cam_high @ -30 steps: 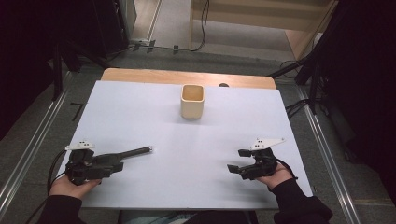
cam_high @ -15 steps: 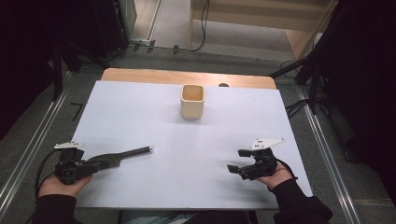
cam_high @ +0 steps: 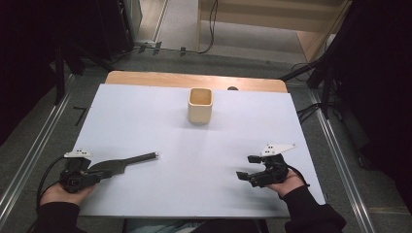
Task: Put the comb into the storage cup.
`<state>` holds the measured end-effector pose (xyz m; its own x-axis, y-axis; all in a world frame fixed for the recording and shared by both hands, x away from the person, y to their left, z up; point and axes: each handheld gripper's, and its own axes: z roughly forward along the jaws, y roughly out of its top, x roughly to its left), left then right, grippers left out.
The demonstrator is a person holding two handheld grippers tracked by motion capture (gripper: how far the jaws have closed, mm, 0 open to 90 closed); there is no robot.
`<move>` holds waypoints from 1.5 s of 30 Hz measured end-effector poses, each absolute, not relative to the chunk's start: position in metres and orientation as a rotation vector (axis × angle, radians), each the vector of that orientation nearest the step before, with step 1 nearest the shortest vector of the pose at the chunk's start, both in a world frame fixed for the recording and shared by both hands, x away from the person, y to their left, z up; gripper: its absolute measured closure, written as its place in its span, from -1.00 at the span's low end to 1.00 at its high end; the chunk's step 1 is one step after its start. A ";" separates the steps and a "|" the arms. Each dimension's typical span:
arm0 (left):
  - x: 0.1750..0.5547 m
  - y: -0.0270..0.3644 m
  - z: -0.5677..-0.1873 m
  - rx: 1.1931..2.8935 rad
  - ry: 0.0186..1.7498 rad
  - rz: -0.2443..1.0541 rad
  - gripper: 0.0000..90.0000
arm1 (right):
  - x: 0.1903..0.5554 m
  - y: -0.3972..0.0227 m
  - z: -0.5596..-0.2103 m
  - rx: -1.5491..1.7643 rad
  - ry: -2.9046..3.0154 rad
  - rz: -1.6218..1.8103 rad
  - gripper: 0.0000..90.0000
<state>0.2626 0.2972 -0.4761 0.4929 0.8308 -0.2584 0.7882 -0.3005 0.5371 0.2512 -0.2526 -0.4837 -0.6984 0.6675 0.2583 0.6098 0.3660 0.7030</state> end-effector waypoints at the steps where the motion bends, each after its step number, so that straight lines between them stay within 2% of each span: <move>1: 0.262 0.296 -0.477 2.135 1.327 0.093 1.00 | 0.251 -0.252 -0.484 1.192 2.535 1.258 -0.64; 8: 0.264 0.298 -0.483 2.147 1.319 0.057 1.00 | 0.251 -0.253 -0.484 1.190 2.535 1.260 -0.64; 45: 0.288 0.309 -0.485 2.065 1.392 0.119 1.00 | 0.252 -0.252 -0.486 1.190 2.550 1.242 -0.64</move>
